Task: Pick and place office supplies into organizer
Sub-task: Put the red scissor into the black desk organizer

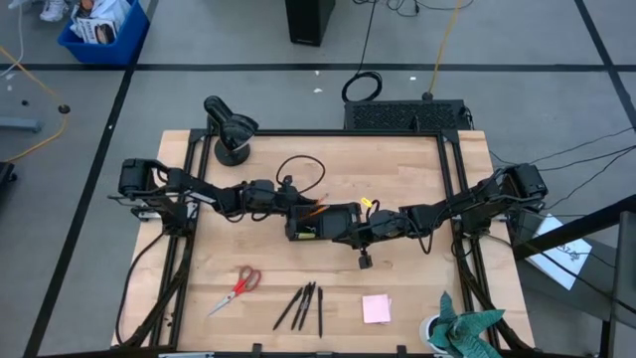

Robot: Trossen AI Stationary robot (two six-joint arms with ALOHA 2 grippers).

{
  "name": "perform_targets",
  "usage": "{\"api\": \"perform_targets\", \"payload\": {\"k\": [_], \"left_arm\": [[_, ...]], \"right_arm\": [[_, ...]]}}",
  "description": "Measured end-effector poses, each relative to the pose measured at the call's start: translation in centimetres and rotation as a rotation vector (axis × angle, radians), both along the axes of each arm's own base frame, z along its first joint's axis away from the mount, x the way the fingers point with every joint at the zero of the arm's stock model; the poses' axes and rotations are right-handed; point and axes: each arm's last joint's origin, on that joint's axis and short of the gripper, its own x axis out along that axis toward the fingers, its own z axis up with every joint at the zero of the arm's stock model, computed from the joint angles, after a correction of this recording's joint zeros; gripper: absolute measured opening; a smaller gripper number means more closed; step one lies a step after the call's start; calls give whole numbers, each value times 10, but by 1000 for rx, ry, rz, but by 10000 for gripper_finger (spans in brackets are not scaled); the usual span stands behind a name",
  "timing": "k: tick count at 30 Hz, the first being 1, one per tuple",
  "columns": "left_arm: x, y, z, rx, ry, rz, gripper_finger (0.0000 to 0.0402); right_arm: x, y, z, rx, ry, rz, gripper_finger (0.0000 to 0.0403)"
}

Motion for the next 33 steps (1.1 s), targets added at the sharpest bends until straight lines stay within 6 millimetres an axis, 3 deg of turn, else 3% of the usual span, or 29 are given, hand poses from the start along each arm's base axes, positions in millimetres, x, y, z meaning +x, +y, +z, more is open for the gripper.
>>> {"api": "perform_targets", "payload": {"k": [5, 10, 16, 20, 24, 29, 33], "left_arm": [[4, -7, 13, 38, 17, -16, 174], [10, -17, 52, 125, 118, 45, 203], [6, -43, 106, 168, 370, 159, 199], [-13, -74, 124, 126, 671, 245, 171], [-32, -116, 117, 56, 885, 253, 132], [-44, -167, 98, -102, 943, 273, 96], [-51, -195, 79, -97, 943, 350, 100]], "right_arm": [[0, 0, 0, 0, 2, 0, 4], [0, 0, 0, -1, 3, 0, 4], [0, 0, 0, -1, 4, 1, 4], [0, 0, 0, 1, 4, 1, 4], [0, 0, 0, 3, 7, 1, 4], [-1, 0, -2, 1, 21, 1, 4], [-1, 0, -2, 16, 24, -7, 4]]}}
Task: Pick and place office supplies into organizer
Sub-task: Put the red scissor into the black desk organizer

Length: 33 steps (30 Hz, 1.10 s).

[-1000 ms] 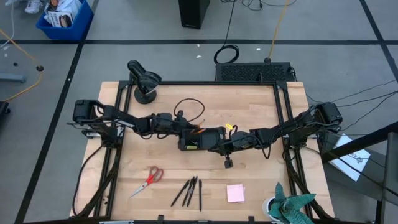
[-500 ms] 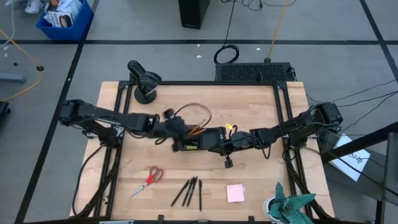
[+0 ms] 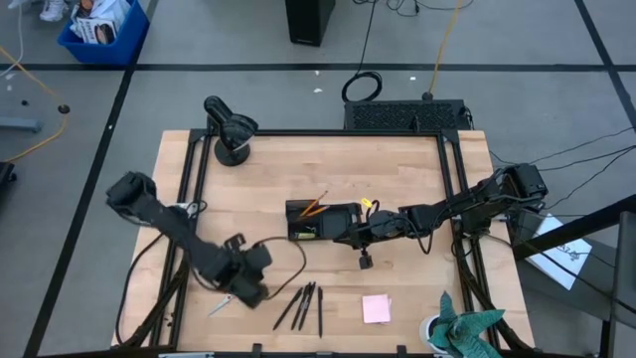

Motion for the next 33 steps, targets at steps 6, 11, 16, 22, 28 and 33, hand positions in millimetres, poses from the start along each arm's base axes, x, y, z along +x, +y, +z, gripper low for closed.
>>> {"api": "perform_targets", "payload": {"k": [6, 11, 16, 22, 28, 33], "left_arm": [[0, -15, -27, 79, 44, 11, 143], [3, -17, -40, 63, 137, -39, 183], [4, -18, -45, 72, 165, -83, 207], [4, -18, -45, 87, 180, -145, 209], [6, -21, -58, 154, 242, -295, 209], [7, -21, -68, 176, 294, -361, 209]], "right_arm": [[0, 0, 0, 2, 1, -1, 4], [0, 0, 0, 2, 1, -1, 4], [0, 0, 0, 2, 2, -1, 4], [0, 0, 0, 2, 3, -1, 4], [0, 0, -1, 2, 5, -1, 4], [0, 0, -1, 4, 8, -3, 4]]}}
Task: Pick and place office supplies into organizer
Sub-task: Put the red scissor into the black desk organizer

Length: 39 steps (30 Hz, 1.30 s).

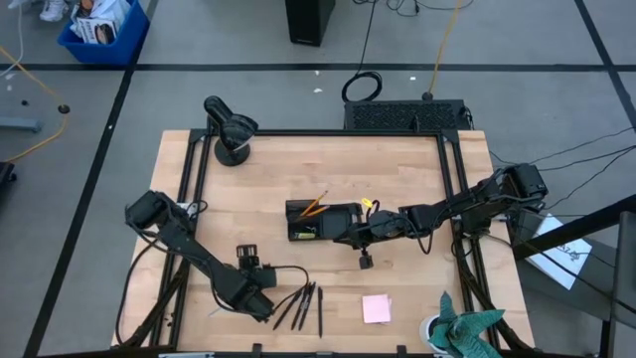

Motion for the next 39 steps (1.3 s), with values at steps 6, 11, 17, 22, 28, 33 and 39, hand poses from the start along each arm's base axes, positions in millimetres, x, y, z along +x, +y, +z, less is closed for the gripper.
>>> {"api": "perform_targets", "payload": {"k": [6, 11, 17, 22, 28, 33, 39], "left_arm": [[1, 1, -1, 4, 15, -30, 209], [1, 1, -1, 8, 36, -96, 209], [1, 1, -1, 16, 79, -231, 209], [1, 1, -1, 17, 100, -317, 209], [5, 0, -2, 3, 107, -417, 209], [14, 1, -3, -40, 61, -466, 209], [13, 11, -12, -60, 87, -418, 209]], "right_arm": [[0, 0, 0, 0, -1, 0, 4], [0, 0, 0, 0, -1, -1, 4], [0, 0, 0, -1, -2, -1, 4], [0, 0, 0, -1, -2, -2, 4], [0, 0, 1, 0, -8, -2, 4], [1, 0, 1, 1, -15, -2, 4], [1, 0, 1, 1, -14, -3, 4]]}}
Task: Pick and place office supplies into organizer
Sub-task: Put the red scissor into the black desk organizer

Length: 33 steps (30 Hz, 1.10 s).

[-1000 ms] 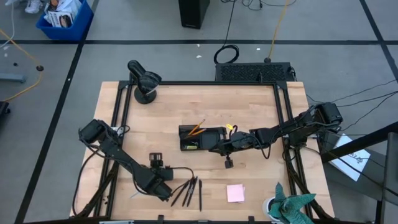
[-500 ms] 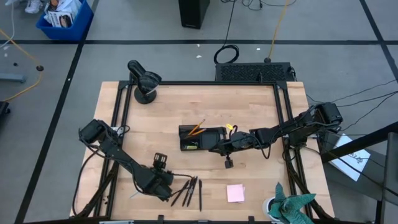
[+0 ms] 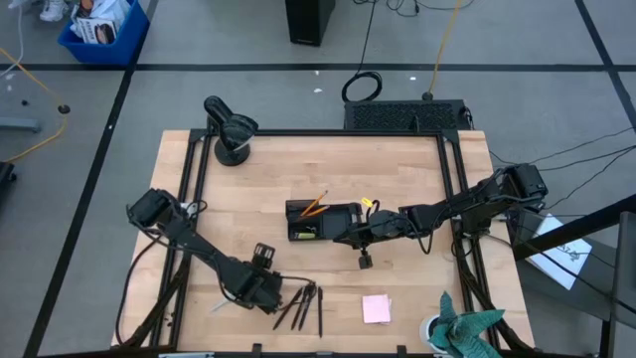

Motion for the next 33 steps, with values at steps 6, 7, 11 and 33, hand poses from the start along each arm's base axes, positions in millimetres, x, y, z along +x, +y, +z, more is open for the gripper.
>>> {"api": "perform_targets", "payload": {"k": [6, 7, 11, 33], "left_arm": [[-1, 11, -5, -72, 28, 252, 209], [-1, 11, -5, -75, 25, 265, 208], [1, 9, -6, -93, 10, 274, 194], [4, -1, -9, 18, -216, 301, 13]], "right_arm": [[0, 0, 0, 0, 0, 0, 4], [0, 0, 0, 0, 0, 0, 4], [0, 0, 0, 0, 0, 0, 4], [0, 0, 0, 0, 1, 0, 4]]}}
